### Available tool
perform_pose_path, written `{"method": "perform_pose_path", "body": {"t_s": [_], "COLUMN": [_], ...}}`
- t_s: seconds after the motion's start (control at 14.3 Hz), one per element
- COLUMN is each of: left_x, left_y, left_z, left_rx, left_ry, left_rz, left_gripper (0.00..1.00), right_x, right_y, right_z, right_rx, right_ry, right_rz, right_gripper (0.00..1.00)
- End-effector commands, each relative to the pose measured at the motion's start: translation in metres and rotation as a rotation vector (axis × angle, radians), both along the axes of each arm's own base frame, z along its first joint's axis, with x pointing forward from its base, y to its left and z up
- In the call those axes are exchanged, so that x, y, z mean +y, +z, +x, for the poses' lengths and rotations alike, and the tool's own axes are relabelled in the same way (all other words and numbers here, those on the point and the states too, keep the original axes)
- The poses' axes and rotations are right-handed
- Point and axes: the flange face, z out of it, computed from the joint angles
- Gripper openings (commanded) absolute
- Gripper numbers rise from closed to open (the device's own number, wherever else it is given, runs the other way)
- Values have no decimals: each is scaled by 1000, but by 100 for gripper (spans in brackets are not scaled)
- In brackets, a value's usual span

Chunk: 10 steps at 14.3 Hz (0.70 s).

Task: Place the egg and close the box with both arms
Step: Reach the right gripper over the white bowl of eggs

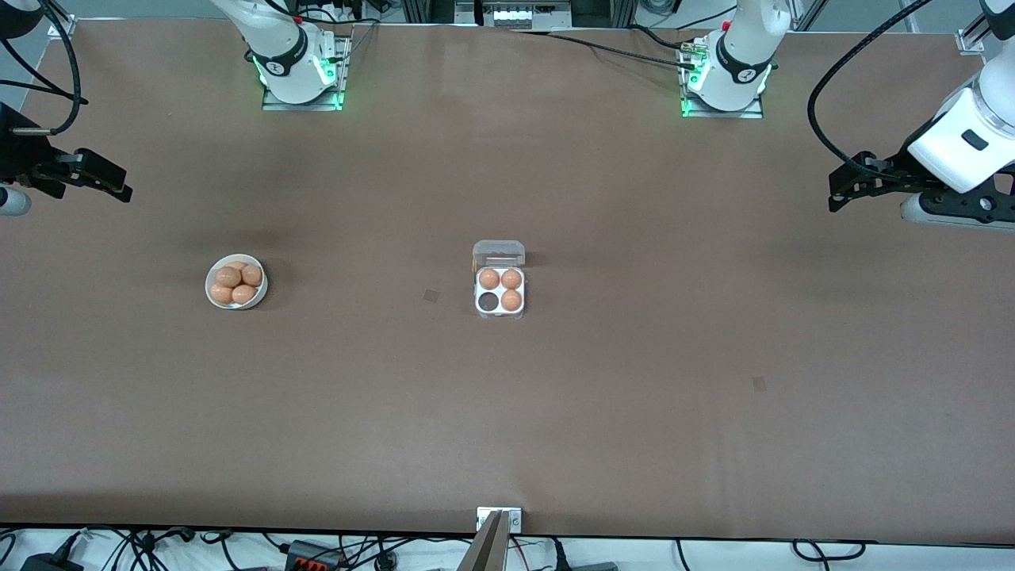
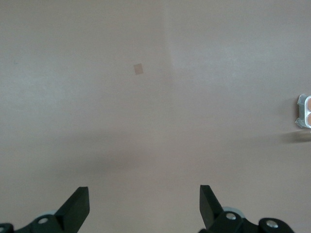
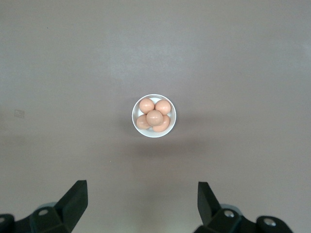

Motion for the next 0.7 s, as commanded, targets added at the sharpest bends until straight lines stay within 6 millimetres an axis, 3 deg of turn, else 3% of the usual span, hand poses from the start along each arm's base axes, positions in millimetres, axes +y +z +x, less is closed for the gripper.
{"method": "perform_pose_path", "body": {"t_s": [0.0, 0.14, 0.28, 0.63], "left_x": [-2, -1, -2, -1], "left_y": [7, 6, 7, 7], "left_z": [1, 2, 1, 0], "left_rx": [3, 5, 3, 9], "left_ry": [-21, -18, -12, -9], "left_rz": [-14, -14, -14, -14], "left_gripper": [100, 100, 100, 100], "right_x": [1, 0, 3, 10], "right_y": [5, 2, -17, -114], "right_z": [-8, -7, 2, 40], "right_rx": [0, 2, 35, 166], "right_ry": [6, 5, 8, 30], "right_rz": [-12, -14, -12, -12], "right_gripper": [100, 100, 100, 100]}}
